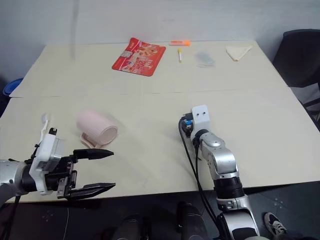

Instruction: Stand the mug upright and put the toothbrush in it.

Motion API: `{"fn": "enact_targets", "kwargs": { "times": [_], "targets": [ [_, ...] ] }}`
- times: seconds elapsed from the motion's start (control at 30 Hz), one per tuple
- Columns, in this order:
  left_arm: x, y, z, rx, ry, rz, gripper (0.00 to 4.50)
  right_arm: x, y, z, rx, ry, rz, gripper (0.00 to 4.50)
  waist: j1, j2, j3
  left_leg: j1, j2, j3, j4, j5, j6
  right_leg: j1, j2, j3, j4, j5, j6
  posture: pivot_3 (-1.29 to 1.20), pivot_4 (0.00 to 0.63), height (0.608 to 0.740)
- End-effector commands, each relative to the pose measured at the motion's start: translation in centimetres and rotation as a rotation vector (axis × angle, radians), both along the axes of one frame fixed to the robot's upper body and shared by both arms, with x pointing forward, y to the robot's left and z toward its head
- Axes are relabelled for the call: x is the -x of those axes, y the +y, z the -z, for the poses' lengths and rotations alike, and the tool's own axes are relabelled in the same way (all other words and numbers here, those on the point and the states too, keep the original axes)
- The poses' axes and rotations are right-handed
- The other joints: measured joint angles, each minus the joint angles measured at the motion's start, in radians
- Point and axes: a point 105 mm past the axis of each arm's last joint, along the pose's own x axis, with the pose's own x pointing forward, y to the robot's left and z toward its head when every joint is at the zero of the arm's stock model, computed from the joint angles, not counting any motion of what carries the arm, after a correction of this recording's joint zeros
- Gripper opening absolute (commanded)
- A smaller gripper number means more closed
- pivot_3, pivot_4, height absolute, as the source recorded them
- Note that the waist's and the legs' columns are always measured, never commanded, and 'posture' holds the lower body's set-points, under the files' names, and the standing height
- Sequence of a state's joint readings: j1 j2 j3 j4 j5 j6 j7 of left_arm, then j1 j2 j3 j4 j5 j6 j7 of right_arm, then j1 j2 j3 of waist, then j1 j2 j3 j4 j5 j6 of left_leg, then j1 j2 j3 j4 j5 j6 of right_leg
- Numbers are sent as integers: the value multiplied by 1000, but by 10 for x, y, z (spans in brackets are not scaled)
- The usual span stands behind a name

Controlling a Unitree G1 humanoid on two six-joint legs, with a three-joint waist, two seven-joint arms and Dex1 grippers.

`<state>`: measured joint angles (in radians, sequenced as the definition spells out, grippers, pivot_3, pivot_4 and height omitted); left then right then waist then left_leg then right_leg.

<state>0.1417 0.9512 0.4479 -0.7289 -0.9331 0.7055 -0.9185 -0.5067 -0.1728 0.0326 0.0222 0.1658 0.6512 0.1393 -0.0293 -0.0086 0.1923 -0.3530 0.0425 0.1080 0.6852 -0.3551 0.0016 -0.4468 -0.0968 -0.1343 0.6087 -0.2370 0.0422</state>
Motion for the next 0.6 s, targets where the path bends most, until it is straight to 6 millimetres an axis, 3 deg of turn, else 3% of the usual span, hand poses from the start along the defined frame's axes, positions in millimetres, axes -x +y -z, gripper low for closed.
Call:
{"fn": "enact_targets", "kwargs": {
  "times": [0.03, 0.13, 0.2, 0.33, 0.47, 0.6],
  "targets": [
    [-2, -1, -4, 1, -33, 4, 4500, 2, 0, 2, -5, 5, -1, 1484, 0, 0, 0, 0, 1, 0, 0, 0, 0, 0, 0, 0, 0, 0, 0, 0, 150, 740],
    [-7, 0, -4, -1, -54, -11, 4500, 4, -5, 0, -3, 1, 9, 1484, 1, 0, 0, 0, 2, 0, 0, -1, -1, 0, 1, 0, 0, -1, -1, 0, 150, 740],
    [-15, 0, -5, -3, -88, -41, 4500, 7, -20, -5, 8, -12, 46, 1484, 1, 0, 0, 0, 3, 0, 0, -1, -2, 0, 1, 0, 0, -1, -2, 0, 150, 740],
    [-30, 0, -9, 8, -144, -80, 4500, 22, -84, -16, 41, -50, 205, 1484, 27, 1, 0, -1, 1, 0, 0, -1, -1, 0, 1, -1, -1, -1, -2, 0, 150, 740],
    [-41, -4, -11, 16, -167, -66, 4500, 50, -169, -10, 139, -47, 405, 1484, 35, 1, 0, -1, -1, 1, 0, -2, 2, 0, 1, 0, -3, 0, 0, 0, 150, 740],
    [-50, -5, -9, -5, -186, -50, 4500, 73, -218, -6, 55, -43, 563, 1484, 22, 1, 1, 0, 0, 5, -1, -2, 1, 0, 2, 2, -3, 0, 1, 0, 150, 740]
  ]
}}
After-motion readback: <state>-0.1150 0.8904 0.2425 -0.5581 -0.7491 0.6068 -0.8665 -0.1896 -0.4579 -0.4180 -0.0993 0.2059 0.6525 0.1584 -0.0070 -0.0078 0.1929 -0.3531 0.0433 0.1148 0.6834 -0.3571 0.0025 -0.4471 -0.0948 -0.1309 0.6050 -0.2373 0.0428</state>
